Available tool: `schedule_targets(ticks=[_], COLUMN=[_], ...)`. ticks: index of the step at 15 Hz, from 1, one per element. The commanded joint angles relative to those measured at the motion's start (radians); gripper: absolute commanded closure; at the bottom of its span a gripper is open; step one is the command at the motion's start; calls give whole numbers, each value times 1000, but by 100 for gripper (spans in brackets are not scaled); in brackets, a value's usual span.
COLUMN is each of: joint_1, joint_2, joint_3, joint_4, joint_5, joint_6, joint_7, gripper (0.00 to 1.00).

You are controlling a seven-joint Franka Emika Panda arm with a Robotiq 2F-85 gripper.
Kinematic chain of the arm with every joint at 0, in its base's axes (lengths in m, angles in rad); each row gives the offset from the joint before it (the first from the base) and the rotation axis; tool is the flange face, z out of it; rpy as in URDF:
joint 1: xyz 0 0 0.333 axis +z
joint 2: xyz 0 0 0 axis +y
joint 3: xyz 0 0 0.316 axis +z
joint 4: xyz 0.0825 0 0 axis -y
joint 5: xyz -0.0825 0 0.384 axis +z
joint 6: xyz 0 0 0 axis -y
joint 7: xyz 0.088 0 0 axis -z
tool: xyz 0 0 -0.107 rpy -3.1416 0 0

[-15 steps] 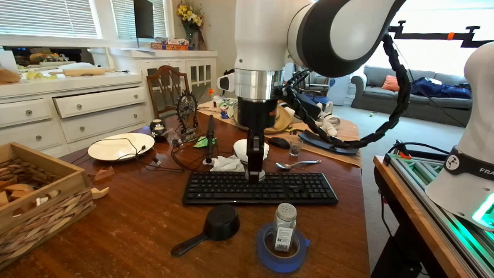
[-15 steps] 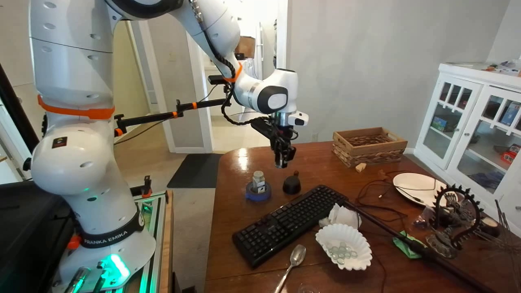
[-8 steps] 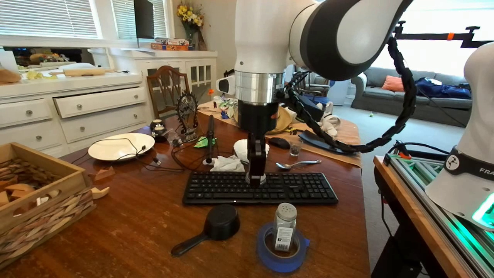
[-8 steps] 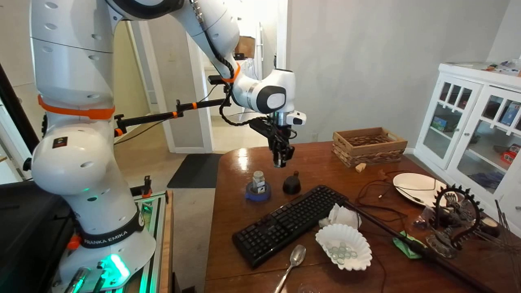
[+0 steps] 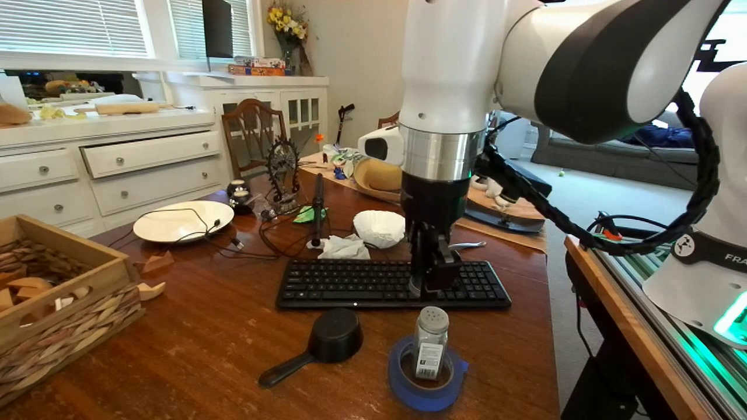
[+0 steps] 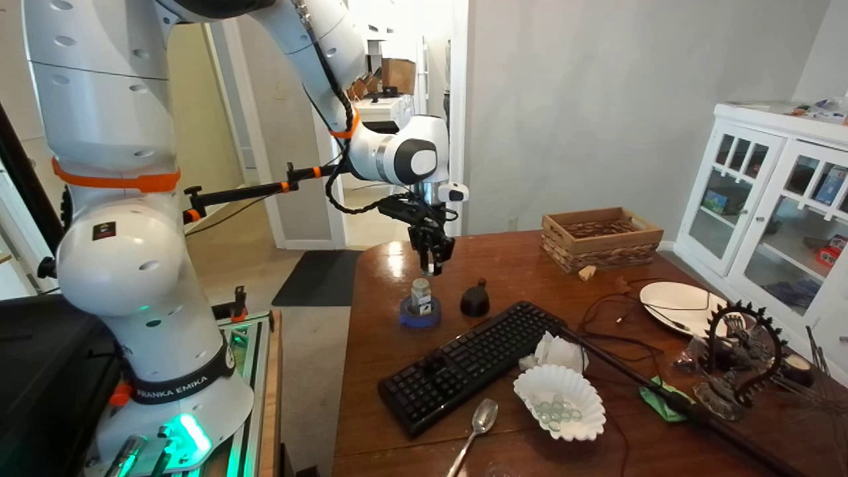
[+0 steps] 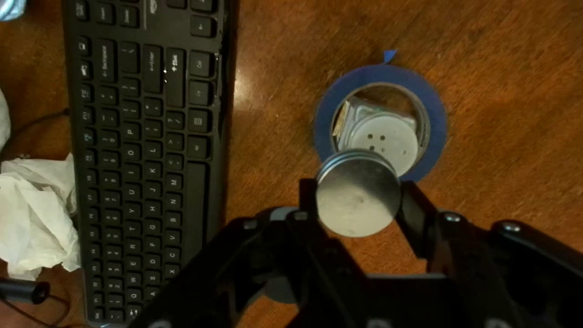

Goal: Remove the silver lid from the black pot, put the lid on the container and put the black pot in an upright position

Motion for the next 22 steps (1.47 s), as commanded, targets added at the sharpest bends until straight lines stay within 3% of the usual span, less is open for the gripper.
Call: schedule_targets(ticks=[1, 6, 13, 22], joint_1=[-8, -5, 3, 18], joint_2=[-78, -93, -30, 11], joint_3=[-1, 25, 26, 6], joint_4=[-107, -172, -178, -170], joint_5=[-31, -15, -24, -35], joint_6=[41, 78, 270, 312], joint_7=[50, 50, 79, 96], gripper=[78, 78, 78, 78])
